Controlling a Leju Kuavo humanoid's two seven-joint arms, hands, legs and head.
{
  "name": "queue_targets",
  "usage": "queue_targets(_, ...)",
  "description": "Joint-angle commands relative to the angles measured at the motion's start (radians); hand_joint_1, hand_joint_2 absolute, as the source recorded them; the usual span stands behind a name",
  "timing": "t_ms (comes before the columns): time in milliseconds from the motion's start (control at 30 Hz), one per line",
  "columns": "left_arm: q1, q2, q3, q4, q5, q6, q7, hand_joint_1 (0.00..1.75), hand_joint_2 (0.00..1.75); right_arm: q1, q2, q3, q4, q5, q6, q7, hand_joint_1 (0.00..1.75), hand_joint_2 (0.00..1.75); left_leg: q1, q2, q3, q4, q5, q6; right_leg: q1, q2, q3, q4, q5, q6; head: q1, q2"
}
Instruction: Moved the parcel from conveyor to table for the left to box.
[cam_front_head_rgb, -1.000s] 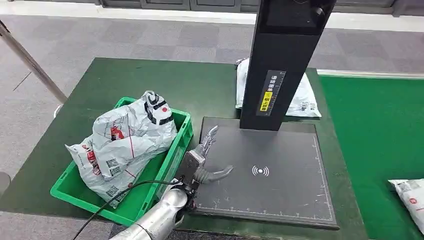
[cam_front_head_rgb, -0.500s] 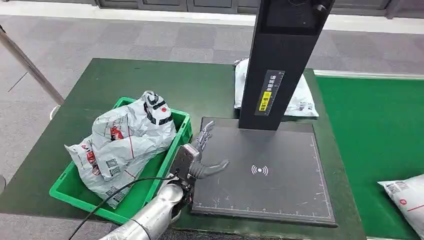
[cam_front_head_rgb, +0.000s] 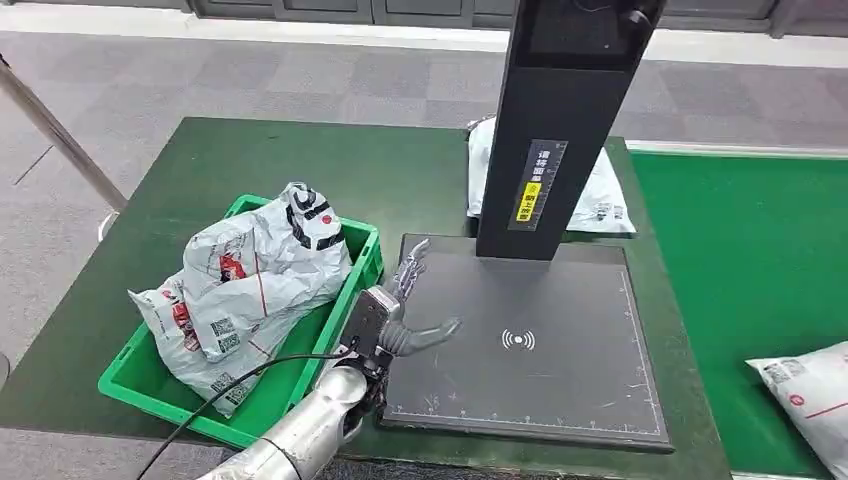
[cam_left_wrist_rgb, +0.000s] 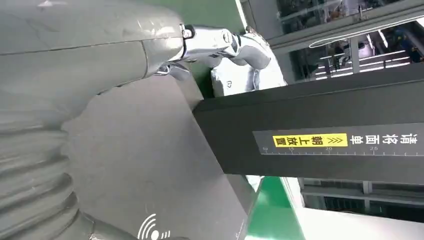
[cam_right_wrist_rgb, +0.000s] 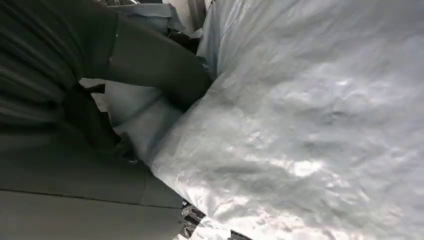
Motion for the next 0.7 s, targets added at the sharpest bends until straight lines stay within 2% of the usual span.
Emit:
queue_targets(33,-0.016,0.027,-0.021,0.051,-0.012,0.078,-0.012,0.0,1.75,-0.142,0.04,-0.002,-0.083,-0.081,-0.041,-0.245,1.75,1.75,0.0,0.008,-0.004,-0.001,0.0,0.0,0.0,0.006,-0.003,0.0,0.003,-0.001,0.0,0.0)
queue_targets(100,-0.031,0.023,-0.014,0.067,-0.005,0.1,-0.031,0.0,1.75,-0.13,0.095,0.012,-0.23,-0.212,0.02,-0.379,1.75,1.75,-0.001,0.013,-0.005,-0.002,0.0,0.0,-0.001,0.011,-0.006,-0.001,0.005,-0.001,0.0,0.0)
queue_targets(167,-0.047,0.036,-0.012,0.055,0.003,0.112,-0.037,0.0,1.75,-0.001,0.239,0.108,-0.615,-0.397,0.062,-0.371,1.75,1.75,-0.002,0.015,-0.005,-0.002,0.0,0.0,-0.002,0.013,-0.008,-0.001,0.006,-0.001,0.0,0.0)
queue_targets(200,-0.051,0.045,-0.013,0.037,0.002,0.11,-0.032,0.0,1.75,0.057,0.322,0.169,-0.793,-0.446,0.035,-0.346,1.75,1.75,-0.003,0.011,-0.005,-0.002,0.001,0.001,-0.003,0.009,-0.007,-0.001,0.005,0.0,0.0,0.0)
queue_targets(233,-0.05,0.051,-0.014,0.016,-0.005,0.109,-0.021,0.0,1.75,0.118,0.392,0.246,-0.945,-0.46,-0.014,-0.318,1.75,1.75,-0.002,0.013,-0.005,-0.003,0.003,0.001,-0.002,0.01,-0.007,-0.002,0.006,-0.001,0.0,0.0)
queue_targets(267,-0.044,0.056,-0.01,-0.01,-0.02,0.116,-0.009,0.0,1.75,0.207,0.452,0.367,-1.124,-0.406,-0.106,-0.327,1.75,1.75,-0.001,0.013,-0.004,-0.005,0.004,0.001,0.0,0.009,-0.007,-0.004,0.007,-0.002,0.0,0.0)
queue_targets(300,-0.037,0.059,-0.004,-0.026,-0.025,0.114,-0.003,0.0,1.75,0.252,0.481,0.443,-1.21,-0.418,-0.135,-0.311,1.75,1.75,0.001,0.013,0.003,-0.008,0.006,0.0,0.001,0.01,-0.007,-0.007,0.008,-0.003,0.0,0.0)
queue_targets(333,-0.031,0.062,0.004,-0.036,-0.035,0.113,0.0,0.0,1.75,0.288,0.472,0.538,-1.271,-0.437,-0.179,-0.282,1.75,1.75,0.002,0.01,0.003,-0.005,0.006,0.0,0.002,0.008,-0.006,-0.005,0.007,-0.002,0.0,0.0)
queue_targets(433,-0.028,0.06,0.008,-0.033,-0.04,0.111,-0.002,0.0,1.75,0.294,0.434,0.56,-1.264,-0.468,-0.213,-0.275,1.75,1.75,0.003,0.002,0.001,-0.003,0.006,-0.002,0.003,0.0,-0.007,0.002,0.003,-0.004,0.0,0.0)
queue_targets(600,-0.029,0.057,0.01,-0.028,-0.042,0.111,-0.005,0.0,1.75,0.284,0.412,0.535,-1.235,-0.5,-0.197,-0.299,1.75,1.75,0.0,-0.009,-0.004,-0.003,0.008,-0.002,0.0,-0.01,-0.012,0.005,-0.001,-0.005,0.0,0.0)
queue_targets(633,-0.031,0.055,0.017,-0.023,-0.043,0.12,-0.007,0.0,1.75,0.278,0.416,0.563,-1.237,-0.484,-0.174,-0.345,1.75,1.75,0.001,-0.007,-0.003,-0.003,0.007,-0.002,0.001,-0.009,-0.011,0.004,0.0,-0.005,0.0,0.0)
queue_targets(700,-0.029,0.053,0.026,-0.021,-0.048,0.128,-0.011,0.0,1.75,0.247,0.463,0.659,-1.234,-0.431,-0.175,-0.359,1.75,1.75,0.002,-0.003,-0.002,-0.003,0.006,-0.004,0.002,-0.005,-0.01,0.003,0.001,-0.006,0.0,0.0)
